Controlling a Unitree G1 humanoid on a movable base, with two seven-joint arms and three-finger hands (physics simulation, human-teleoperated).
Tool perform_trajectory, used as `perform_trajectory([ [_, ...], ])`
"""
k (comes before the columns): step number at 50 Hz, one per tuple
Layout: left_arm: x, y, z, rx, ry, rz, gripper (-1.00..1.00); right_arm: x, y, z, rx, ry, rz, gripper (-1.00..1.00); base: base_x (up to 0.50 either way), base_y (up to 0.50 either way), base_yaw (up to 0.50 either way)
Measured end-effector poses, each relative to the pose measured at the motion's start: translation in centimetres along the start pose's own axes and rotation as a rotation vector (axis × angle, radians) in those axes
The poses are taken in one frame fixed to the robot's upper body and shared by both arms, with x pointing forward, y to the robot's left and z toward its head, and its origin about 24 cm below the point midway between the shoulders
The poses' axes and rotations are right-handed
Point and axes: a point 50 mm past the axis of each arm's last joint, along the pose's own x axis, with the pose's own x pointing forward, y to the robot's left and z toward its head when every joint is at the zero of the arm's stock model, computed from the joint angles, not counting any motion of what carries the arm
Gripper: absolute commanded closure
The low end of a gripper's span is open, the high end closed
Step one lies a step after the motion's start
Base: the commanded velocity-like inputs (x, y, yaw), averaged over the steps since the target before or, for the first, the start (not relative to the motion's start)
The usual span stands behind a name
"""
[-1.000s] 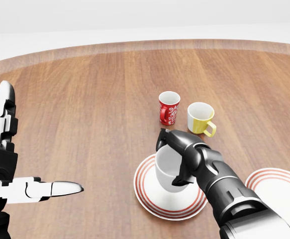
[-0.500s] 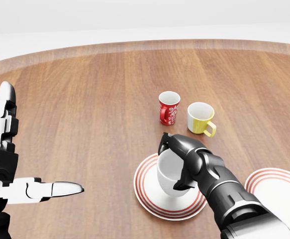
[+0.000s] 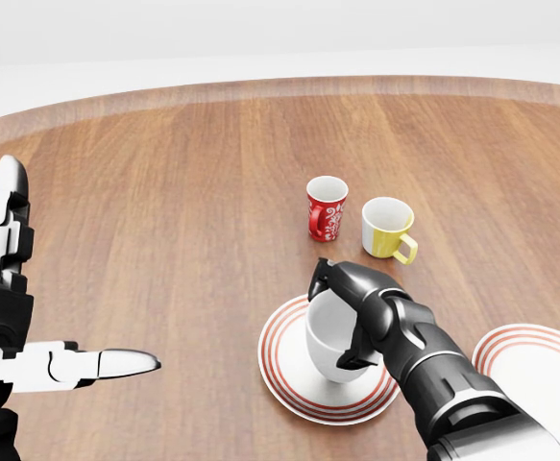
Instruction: Put the white mug on the left plate.
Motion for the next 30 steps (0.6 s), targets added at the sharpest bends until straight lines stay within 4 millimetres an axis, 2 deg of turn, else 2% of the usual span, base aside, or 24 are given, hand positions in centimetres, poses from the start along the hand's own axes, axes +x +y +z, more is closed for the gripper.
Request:
perform_trajectory([
  [2, 0.0, 0.0, 0.0, 0.000, 0.000, 0.000, -1.00, 0.0, 0.0, 0.0, 0.000, 0.000, -0.001, 0.93, 0.00, 0.00, 0.00],
  [4, 0.0, 0.0, 0.0, 0.000, -0.001, 0.001, -1.00, 0.0, 0.0, 0.0, 0.002, 0.000, -0.001, 1.00, 0.00, 0.00, 0.00],
  [5, 0.0, 0.0, 0.0, 0.000, -0.001, 0.001, -1.00, 0.0, 0.0, 0.0, 0.006, 0.000, -0.001, 0.73, 0.00, 0.00, 0.00],
  [6, 0.0, 0.0, 0.0, 0.000, -0.001, 0.001, -1.00, 0.0, 0.0, 0.0, 0.007, 0.001, -0.002, -0.98, 0.00, 0.00, 0.00],
  [14, 0.0, 0.1, 0.0, 0.001, 0.000, 0.002, -1.00, 0.0, -0.8, 0.2, 0.024, -0.006, -0.010, -1.00, 0.00, 0.00, 0.00],
  [30, 0.1, 0.2, 0.0, 0.004, -0.001, 0.011, -1.00, -0.2, 0.4, -1.4, 0.003, 0.060, 0.037, -1.00, 0.00, 0.00, 0.00],
])
